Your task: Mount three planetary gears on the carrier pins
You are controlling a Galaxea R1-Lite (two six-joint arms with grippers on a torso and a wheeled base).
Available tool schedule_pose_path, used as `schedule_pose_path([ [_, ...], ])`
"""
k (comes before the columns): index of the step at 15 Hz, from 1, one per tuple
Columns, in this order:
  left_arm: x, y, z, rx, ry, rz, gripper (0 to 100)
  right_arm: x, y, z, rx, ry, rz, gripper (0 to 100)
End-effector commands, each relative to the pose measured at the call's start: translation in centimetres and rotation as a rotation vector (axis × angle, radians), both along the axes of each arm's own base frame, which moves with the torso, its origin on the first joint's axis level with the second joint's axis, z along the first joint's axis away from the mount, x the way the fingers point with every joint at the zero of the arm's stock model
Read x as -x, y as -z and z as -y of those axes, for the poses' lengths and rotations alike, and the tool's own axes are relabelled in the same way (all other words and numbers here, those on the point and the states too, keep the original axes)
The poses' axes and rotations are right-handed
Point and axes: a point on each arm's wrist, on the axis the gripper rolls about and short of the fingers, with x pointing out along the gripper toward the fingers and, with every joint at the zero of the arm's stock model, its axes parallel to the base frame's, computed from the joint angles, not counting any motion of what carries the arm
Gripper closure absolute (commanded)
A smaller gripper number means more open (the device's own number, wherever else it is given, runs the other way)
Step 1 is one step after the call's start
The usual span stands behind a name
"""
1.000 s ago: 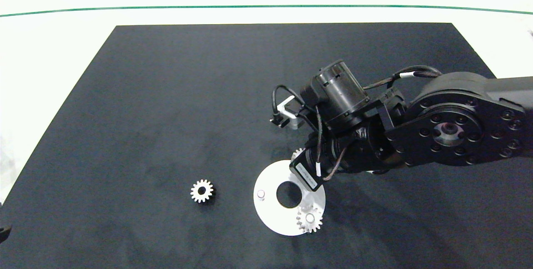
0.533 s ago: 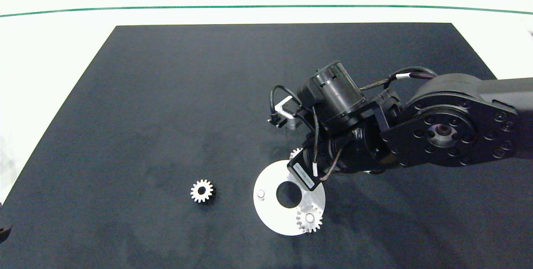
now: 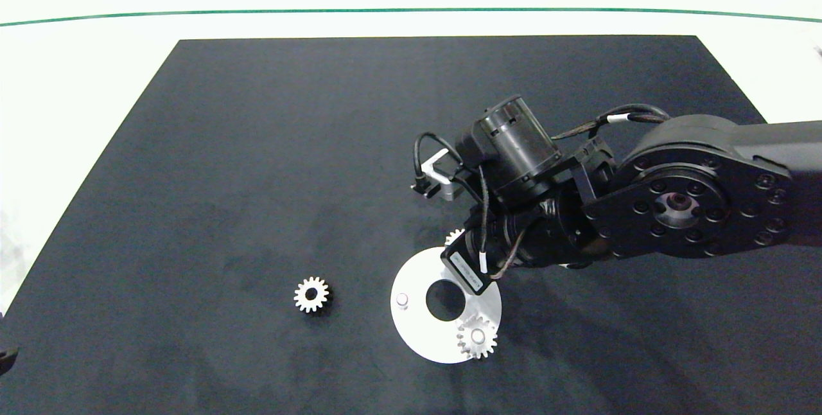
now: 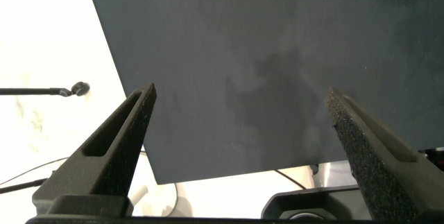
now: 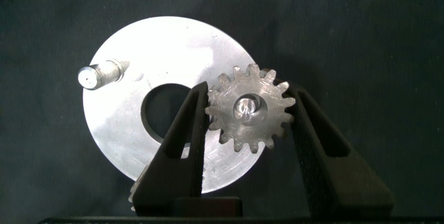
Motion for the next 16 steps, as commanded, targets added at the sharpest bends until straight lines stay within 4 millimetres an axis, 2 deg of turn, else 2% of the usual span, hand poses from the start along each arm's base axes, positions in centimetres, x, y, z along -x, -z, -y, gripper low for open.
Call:
schedule_pose_path([
  [1, 0.1, 0.0, 0.0, -0.002, 0.000, -0.003, 0, -0.1, 0.4, -0.1, 0.013, 0.001, -0.010, 87],
  [11, 0.1, 0.0, 0.0, -0.002, 0.000, -0.003, 0, 0.4, 0.3, 0.2, 0.016, 0.000, -0.013, 87],
  [15, 0.1, 0.0, 0.0, -0.002, 0.000, -0.001, 0, 0.9, -0.3, 0.5, 0.001, -0.006, 0.000, 87],
  [16, 0.2, 0.0, 0.0, -0.002, 0.000, 0.000, 0, 0.9, -0.6, 0.7, -0.002, -0.003, 0.005, 0],
])
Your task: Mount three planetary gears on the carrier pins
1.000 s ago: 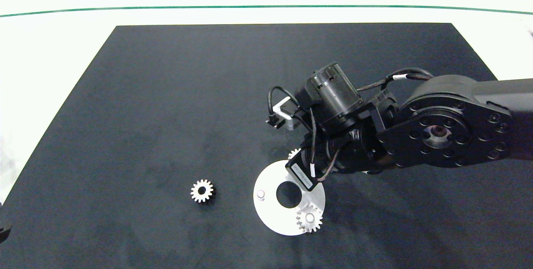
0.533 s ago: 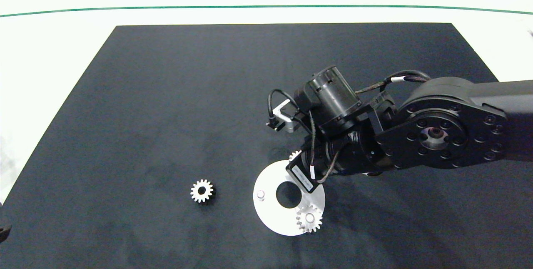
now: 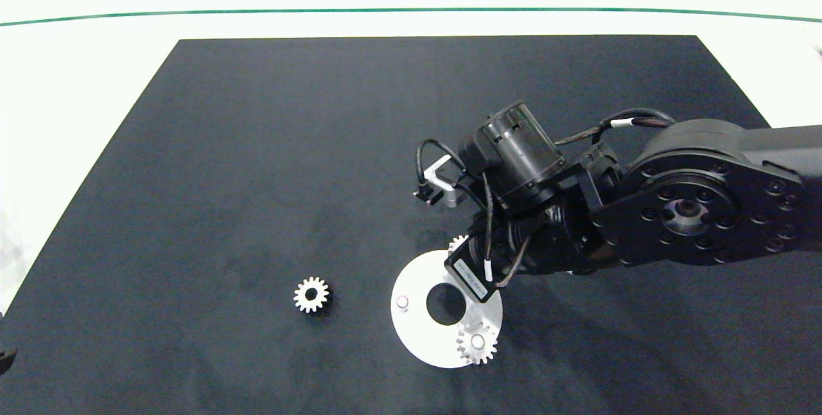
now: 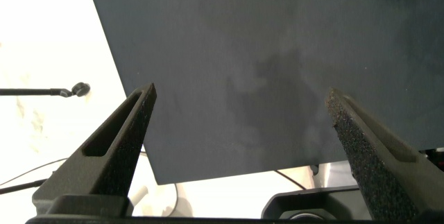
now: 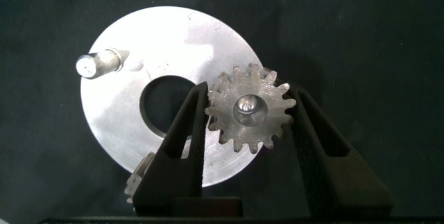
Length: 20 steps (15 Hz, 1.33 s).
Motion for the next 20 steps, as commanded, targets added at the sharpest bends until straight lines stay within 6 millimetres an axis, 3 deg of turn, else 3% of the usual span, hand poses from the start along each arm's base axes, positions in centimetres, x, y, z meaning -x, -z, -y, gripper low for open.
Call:
schedule_pose_path([
  [1, 0.1, 0.0, 0.0, -0.002, 0.000, -0.003, 0, 0.5, -0.7, 0.5, -0.008, 0.003, 0.013, 0],
  [9, 0.1, 0.1, 0.0, -0.002, 0.001, -0.003, 0, 0.6, -0.4, 0.6, -0.015, 0.002, 0.024, 0],
  [12, 0.0, 0.0, 0.0, -0.001, 0.001, -0.002, 0, 2.5, -1.5, 1.8, -0.031, -0.015, 0.035, 0],
  [14, -0.1, -0.3, 0.0, 0.010, 0.006, 0.014, 0, 4.6, -3.3, 3.9, -0.064, -0.014, 0.076, 0],
  [16, -1.8, -0.3, 0.5, 0.043, 0.076, -0.006, 0, 6.9, -5.2, 7.0, -0.127, 0.002, 0.122, 0],
  [18, -4.1, -1.3, 1.1, 0.077, 0.114, 0.097, 0, 9.0, -6.2, 10.5, -0.173, 0.037, 0.179, 0],
  [20, -4.7, -1.9, 1.2, 0.074, 0.126, 0.152, 0, 11.6, -6.9, 13.5, -0.233, 0.051, 0.244, 0],
])
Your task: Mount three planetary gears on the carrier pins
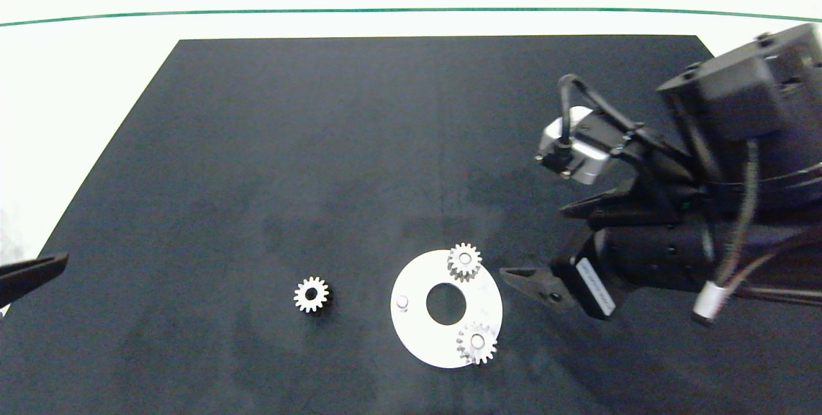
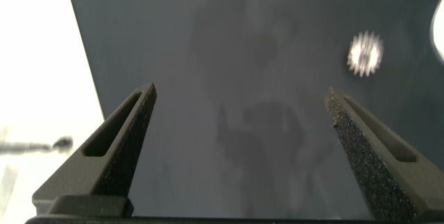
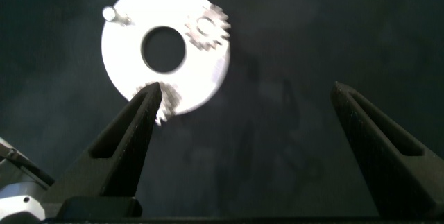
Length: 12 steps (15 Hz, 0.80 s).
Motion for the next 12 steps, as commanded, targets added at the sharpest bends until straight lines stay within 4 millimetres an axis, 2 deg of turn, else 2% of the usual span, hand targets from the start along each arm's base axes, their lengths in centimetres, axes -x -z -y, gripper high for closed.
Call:
schedule_pose_path([
  [1, -1.5, 0.3, 0.8, -0.020, 0.073, -0.035, 0, 5.7, -2.0, 7.0, -0.119, 0.047, 0.127, 0],
  [3, -1.0, 1.2, 1.1, -0.032, 0.123, -0.126, 0, 6.9, -1.2, 8.8, -0.125, 0.074, 0.130, 0],
  [4, -0.9, 1.4, 1.1, -0.032, 0.125, -0.144, 0, 6.9, -1.1, 9.1, -0.122, 0.091, 0.138, 0],
  [9, -0.6, 1.7, 1.5, -0.041, 0.183, -0.150, 0, 6.5, -0.9, 9.4, -0.128, 0.125, 0.153, 0],
  [12, -0.3, 3.8, 1.4, -0.058, 0.191, -0.214, 0, 5.5, 0.0, 8.6, -0.126, 0.126, 0.163, 0],
])
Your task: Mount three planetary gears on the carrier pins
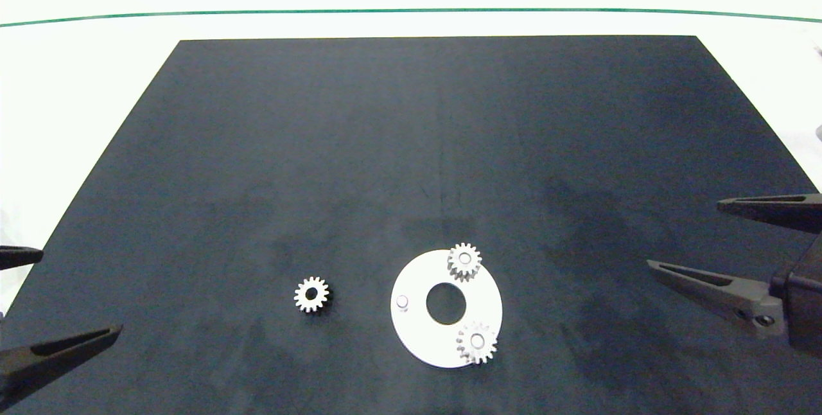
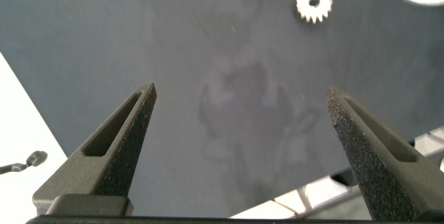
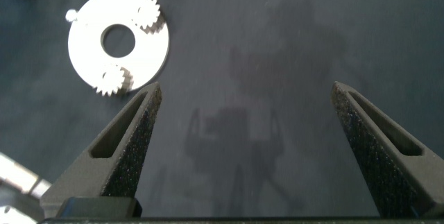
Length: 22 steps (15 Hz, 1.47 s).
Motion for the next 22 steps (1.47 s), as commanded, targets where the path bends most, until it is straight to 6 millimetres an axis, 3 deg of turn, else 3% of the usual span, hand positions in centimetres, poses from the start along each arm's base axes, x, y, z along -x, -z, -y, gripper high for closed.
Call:
schedule_pose_path([
  [1, 0.1, 2.1, 0.1, -0.019, 0.024, -0.076, 0, -0.8, 1.4, -0.5, 0.035, 0.004, -0.024, 0],
  [3, -1.3, 3.5, 1.2, -0.036, 0.089, -0.129, 0, -0.8, 1.5, -0.5, 0.034, 0.006, -0.023, 0],
  [6, -3.7, 3.6, 2.7, -0.030, 0.122, -0.096, 0, 0.0, 0.8, 0.1, 0.028, 0.004, 0.019, 0],
  [11, -8.7, 5.9, 6.9, -0.010, 0.123, -0.304, 0, -0.3, 0.8, 0.0, 0.015, 0.007, 0.034, 0],
  [16, -10.5, 6.5, 9.7, -0.079, 0.110, -0.240, 0, 0.3, 0.4, 0.3, -0.002, -0.001, 0.052, 0],
  [22, -10.9, 6.6, 11.2, -0.110, 0.126, -0.228, 0, 0.5, 0.3, 0.5, -0.007, -0.006, 0.057, 0],
])
